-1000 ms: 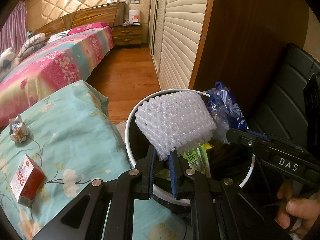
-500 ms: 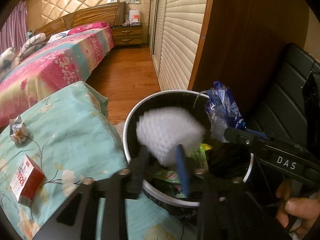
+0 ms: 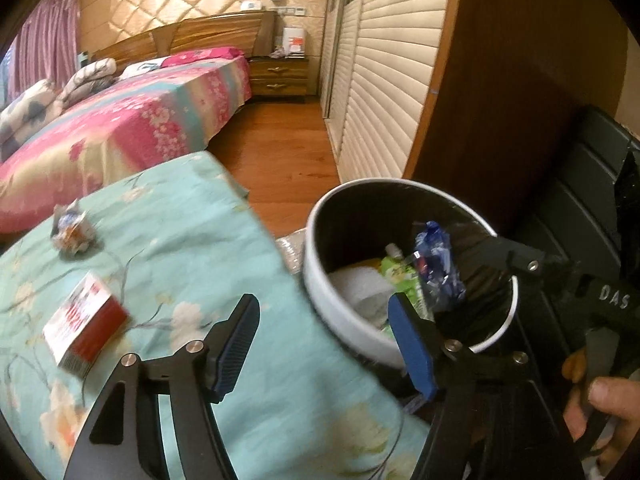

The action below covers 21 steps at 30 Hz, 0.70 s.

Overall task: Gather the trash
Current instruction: 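Carry the white foam net and blue bag over the bin while both grippers open to drop them, then move both open grippers back toward the red-white carton on the bed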

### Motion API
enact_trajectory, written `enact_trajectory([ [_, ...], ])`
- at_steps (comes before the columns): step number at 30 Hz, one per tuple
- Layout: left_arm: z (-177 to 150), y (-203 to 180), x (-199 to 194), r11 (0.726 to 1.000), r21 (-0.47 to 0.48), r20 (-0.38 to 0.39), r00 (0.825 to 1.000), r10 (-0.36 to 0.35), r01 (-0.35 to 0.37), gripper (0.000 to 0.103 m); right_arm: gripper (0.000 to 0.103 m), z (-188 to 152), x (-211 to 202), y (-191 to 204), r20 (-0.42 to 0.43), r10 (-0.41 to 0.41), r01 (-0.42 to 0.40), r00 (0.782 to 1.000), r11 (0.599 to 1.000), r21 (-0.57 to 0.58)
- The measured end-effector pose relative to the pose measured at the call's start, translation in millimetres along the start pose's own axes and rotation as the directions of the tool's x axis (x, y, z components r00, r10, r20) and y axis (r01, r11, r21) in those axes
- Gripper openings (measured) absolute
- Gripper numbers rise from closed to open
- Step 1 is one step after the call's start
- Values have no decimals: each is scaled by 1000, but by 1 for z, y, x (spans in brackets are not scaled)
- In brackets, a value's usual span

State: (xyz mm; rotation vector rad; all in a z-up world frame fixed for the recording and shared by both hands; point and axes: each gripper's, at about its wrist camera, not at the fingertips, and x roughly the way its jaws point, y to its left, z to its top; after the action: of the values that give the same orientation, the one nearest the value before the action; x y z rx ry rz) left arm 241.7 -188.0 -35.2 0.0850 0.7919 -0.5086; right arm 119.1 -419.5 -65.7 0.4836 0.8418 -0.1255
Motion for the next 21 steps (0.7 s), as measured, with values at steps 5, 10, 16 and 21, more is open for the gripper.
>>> enact_trajectory([
  [5,-18,25,-16,998,-55,4,1000,30,-29,69,90,-7,-1,17,6,22,-22,1000,1000,-11],
  [10,-34,52,-32,991,-121,11,998,62,-60,69,90,-14,2,36,6,48,-48,999,999,-19],
  [16,-48,77,-57,981,-166,25,995,102,-96,69,90,-22,3,64,3,96,-96,995,994,-47],
  [21,-59,97,-74,973,-190,29,990,141,-133,70,90,-31,8,89,-17,139,-140,990,987,-78],
])
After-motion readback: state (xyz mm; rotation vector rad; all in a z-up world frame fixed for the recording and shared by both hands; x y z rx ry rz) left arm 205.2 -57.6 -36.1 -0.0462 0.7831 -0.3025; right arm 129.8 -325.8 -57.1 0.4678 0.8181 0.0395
